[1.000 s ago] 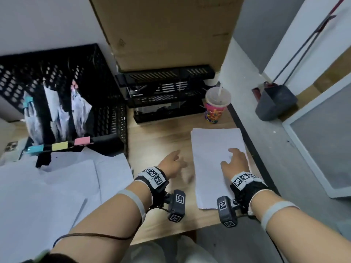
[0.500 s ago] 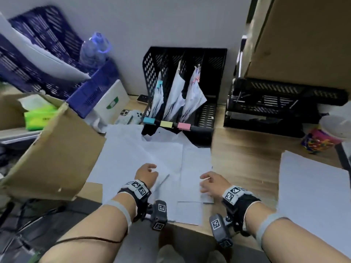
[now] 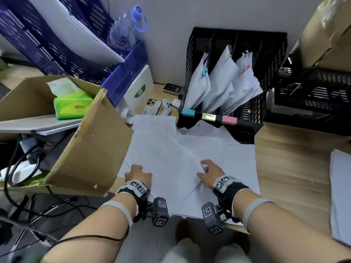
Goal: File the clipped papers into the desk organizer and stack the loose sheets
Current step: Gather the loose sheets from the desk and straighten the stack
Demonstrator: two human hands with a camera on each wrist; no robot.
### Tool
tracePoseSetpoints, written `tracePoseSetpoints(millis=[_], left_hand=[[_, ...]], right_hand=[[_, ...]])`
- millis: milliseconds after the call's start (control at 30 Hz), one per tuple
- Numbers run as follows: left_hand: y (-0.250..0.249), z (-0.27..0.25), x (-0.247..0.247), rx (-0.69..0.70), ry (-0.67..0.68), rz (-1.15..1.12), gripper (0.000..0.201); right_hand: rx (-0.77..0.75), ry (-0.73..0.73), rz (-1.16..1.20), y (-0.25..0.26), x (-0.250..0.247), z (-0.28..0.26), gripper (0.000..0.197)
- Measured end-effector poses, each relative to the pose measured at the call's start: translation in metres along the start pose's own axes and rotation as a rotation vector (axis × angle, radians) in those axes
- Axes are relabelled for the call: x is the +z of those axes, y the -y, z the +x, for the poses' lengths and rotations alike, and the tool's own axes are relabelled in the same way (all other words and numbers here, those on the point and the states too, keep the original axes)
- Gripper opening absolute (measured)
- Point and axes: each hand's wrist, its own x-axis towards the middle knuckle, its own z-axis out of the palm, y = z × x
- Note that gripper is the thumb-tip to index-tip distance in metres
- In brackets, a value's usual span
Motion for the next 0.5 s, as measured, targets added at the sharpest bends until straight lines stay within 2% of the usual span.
tracePoseSetpoints(millis=[67, 133, 167, 233, 267, 367, 500], left_hand=[[0.004, 0.008, -0.004, -0.005, -0.003, -0.058, 0.052], [0.005, 0.011, -0.008, -0.025, -0.014, -0.112, 0.061], [0.005, 0.012, -0.009, -0.037, -0.012, -0.123, 0.064], [0.005, 0.012, -0.010, -0.032, -0.007, -0.117, 0.066], [0.005, 0.012, -0.010, -0.019, 0.001, -0.115, 0.066], [0.006, 0.012, -0.009, 0.024, 0.035, -0.105, 0.065], [0.011, 0.015, -0.010, 0.049, 0.090, -0.170, 0.064]], right_hand=[[-0.009, -0.021, -0.068, 0.008, 0.007, -0.002, 0.037], [0.009, 0.062, -0.145, 0.010, 0.015, -0.006, 0.015], [0.031, 0.135, -0.173, 0.009, 0.020, -0.008, 0.011], [0.092, 0.242, -0.189, 0.005, 0.028, -0.013, 0.016], [0.100, 0.229, -0.194, 0.004, 0.029, -0.015, 0.020], [0.108, 0.033, -0.142, 0.006, 0.031, -0.008, 0.050], [0.085, -0.026, -0.031, 0.021, 0.033, 0.006, 0.067]])
